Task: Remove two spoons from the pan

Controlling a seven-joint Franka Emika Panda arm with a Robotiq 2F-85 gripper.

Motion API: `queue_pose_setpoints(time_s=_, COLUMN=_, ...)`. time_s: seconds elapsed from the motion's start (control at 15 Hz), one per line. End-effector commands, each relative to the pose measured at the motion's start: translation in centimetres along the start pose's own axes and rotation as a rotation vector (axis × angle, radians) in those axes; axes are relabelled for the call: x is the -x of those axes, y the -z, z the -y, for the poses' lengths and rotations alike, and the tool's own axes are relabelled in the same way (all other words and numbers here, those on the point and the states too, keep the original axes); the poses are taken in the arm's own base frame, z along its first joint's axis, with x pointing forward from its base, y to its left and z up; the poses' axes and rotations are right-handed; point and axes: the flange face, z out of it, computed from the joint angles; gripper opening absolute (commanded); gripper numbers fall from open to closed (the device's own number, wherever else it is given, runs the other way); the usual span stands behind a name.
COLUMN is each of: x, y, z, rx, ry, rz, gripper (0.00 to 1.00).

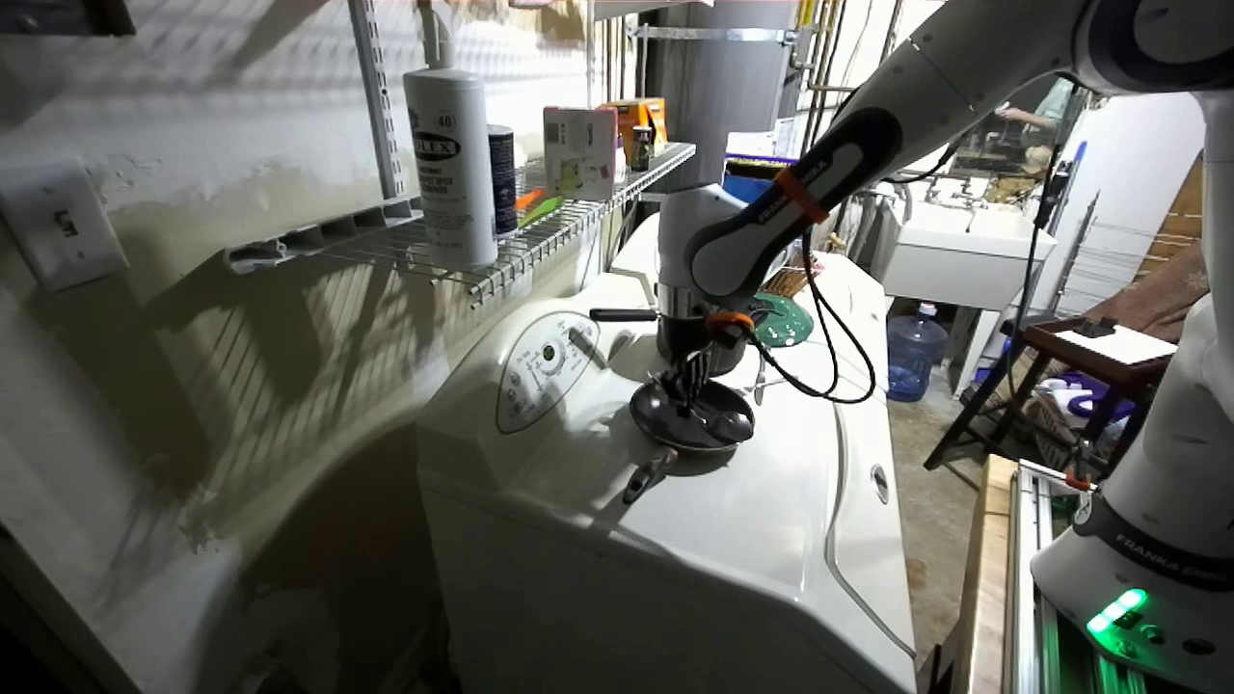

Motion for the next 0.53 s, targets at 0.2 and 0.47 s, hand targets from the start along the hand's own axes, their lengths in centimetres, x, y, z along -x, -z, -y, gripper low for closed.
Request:
queue_pose_setpoints(time_s=0.2, x=0.6, y=0.4, z=0.0, rx=0.026, ry=0.032, rz=0.05, gripper=0.02)
queue_pose_setpoints(time_s=0.47, x=0.5, y=-1.0, z=0.3, rx=0.036, ry=0.05, rz=0.082, gripper=0.02)
